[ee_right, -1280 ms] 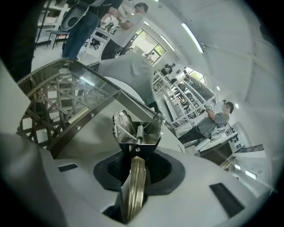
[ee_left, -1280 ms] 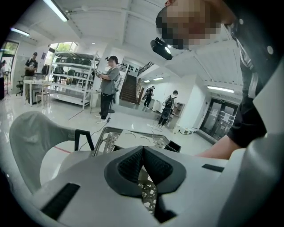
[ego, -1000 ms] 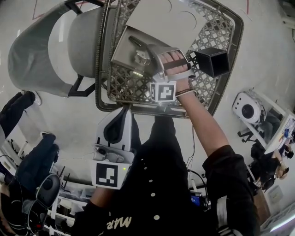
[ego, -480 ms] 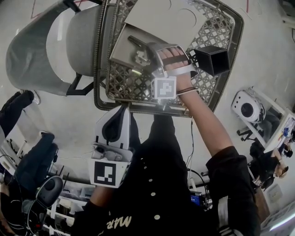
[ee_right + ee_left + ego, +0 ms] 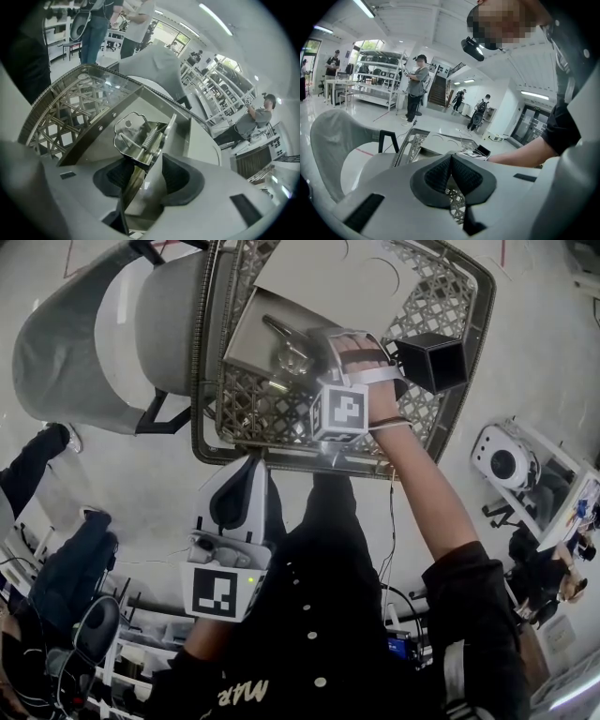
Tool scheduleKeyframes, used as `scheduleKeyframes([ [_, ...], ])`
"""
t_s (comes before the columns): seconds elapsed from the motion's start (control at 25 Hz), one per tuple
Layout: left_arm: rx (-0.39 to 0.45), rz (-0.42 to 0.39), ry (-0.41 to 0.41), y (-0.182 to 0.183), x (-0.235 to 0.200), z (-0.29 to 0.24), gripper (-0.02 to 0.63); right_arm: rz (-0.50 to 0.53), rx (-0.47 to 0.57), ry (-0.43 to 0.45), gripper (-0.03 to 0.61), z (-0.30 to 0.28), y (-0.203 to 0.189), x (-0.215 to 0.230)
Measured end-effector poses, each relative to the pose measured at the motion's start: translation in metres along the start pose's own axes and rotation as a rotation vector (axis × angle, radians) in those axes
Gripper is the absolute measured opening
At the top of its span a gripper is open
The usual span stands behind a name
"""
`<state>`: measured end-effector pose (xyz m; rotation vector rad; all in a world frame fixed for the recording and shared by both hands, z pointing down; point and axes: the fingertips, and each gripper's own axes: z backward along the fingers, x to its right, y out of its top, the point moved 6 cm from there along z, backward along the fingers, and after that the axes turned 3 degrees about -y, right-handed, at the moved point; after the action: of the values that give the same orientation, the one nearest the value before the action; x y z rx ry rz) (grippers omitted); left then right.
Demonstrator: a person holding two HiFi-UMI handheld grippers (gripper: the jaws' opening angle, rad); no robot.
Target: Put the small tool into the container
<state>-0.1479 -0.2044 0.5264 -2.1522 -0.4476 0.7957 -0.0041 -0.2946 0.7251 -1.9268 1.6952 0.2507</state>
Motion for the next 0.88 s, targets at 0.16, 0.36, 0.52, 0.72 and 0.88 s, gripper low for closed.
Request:
scheduleKeyframes([
  [0.16, 0.0, 0.001, 0.002, 0.0, -0.001, 0.001, 0.026, -0.053, 0.013, 0.053, 0.219, 0.005, -0.002, -0.002],
  [0.36, -0.002, 0.006, 0.003, 0.0, -0.001, 0.001, 0.026, -0.043, 0.002, 0.065, 0.219, 0.012, -0.004, -0.007],
  [0.52, 0.003, 0.004, -0.004, 0.001, 0.001, 0.0, 0.026, -0.052, 0.001, 0.036, 0.19, 0.018, -0.006, -0.01],
  [0.72, 0.007, 0.0, -0.006, 0.001, 0.003, 0.002, 0.026, -0.052, 0.0, 0.028, 0.164, 0.019, -0.006, -0.013],
  [0.88, 0.059, -0.022, -0.013, 0.01, 0.002, 0.006, 0.026, -0.137, 0.052, 0.025, 0.117, 0.032, -0.007, -0.004],
])
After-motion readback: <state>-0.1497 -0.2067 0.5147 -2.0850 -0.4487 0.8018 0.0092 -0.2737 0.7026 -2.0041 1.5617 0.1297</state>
